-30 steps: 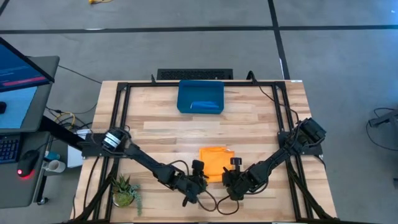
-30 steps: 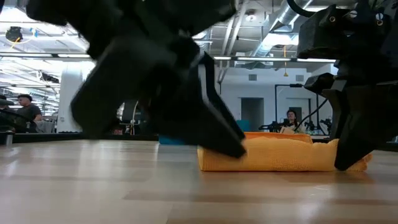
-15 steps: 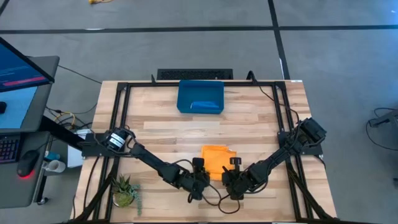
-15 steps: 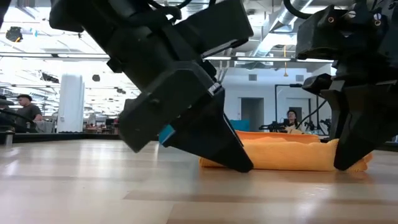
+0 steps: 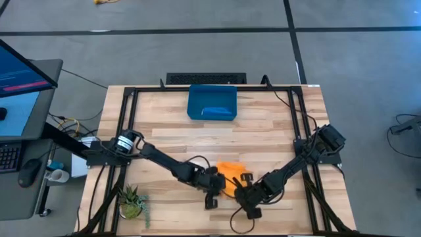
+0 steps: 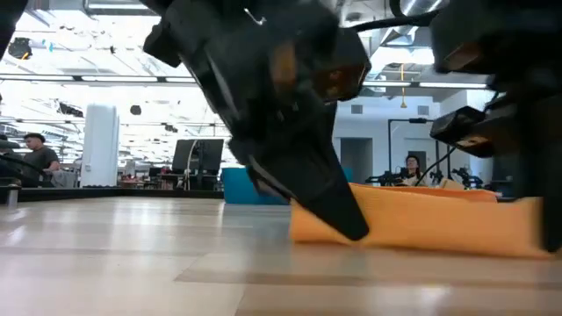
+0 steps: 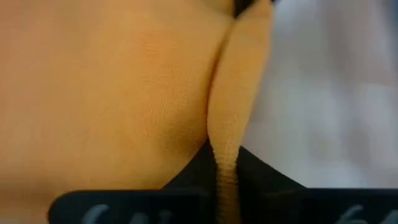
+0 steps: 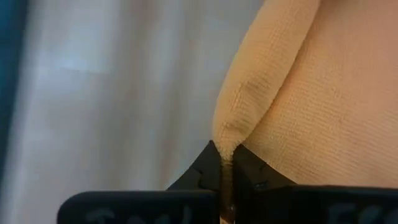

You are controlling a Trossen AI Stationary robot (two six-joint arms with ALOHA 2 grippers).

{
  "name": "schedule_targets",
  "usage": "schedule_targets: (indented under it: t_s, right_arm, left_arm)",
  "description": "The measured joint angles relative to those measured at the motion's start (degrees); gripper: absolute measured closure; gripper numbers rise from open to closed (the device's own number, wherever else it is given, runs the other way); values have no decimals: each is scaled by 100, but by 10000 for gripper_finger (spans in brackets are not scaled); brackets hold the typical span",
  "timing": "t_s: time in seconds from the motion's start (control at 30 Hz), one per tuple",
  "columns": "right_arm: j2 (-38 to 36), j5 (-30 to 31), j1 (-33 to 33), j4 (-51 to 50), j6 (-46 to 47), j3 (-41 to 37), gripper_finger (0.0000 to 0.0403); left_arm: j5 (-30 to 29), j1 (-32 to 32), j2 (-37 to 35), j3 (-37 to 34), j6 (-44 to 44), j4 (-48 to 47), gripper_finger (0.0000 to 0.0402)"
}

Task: Roll microfiber towels into tight, uniform cylinder then place into a basket
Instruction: Roll the orange microfiber towel

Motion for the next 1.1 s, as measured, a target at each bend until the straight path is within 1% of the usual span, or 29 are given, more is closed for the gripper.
schedule_targets:
  t_s: [0.13, 0.27, 0.4, 0.5, 0.6, 0.67, 0.7, 0.77, 0.97, 1.1]
  right_arm:
    - [23, -840, -4, 594, -269, -5, 374]
    - [42, -1642, -125, 940, -371, -13, 377]
    - [52, -2762, -270, 913, -262, -38, 375]
    - [56, -3276, -357, 923, -4, -41, 374]
    - [55, -3293, -484, 911, 167, -37, 376]
    - [51, -3255, -565, 904, 174, -37, 378]
    - [50, -3228, -596, 903, 170, -37, 378]
    - [47, -3141, -629, 899, 169, -30, 378]
    - [33, -3021, -787, 631, -52, -20, 374]
    - [28, -3019, -942, 622, -65, -17, 378]
  left_arm:
    - [1268, -16, 32, 51, -655, 312, 373]
    - [1951, -69, 68, 116, -1006, 521, 364]
    - [2682, -62, 66, 195, -1567, 433, 369]
    - [2972, -56, 57, 204, -1952, 313, 372]
    - [3030, -60, 53, 205, -2087, 246, 372]
    - [3027, -64, 49, 205, -1872, 236, 371]
    - [2960, -79, 47, 204, -1706, 228, 370]
    - [2488, -166, -1, 200, -1403, 146, 372]
    - [465, -613, -378, 192, -666, -387, 388]
    - [-710, -1019, -609, 199, -263, -402, 399]
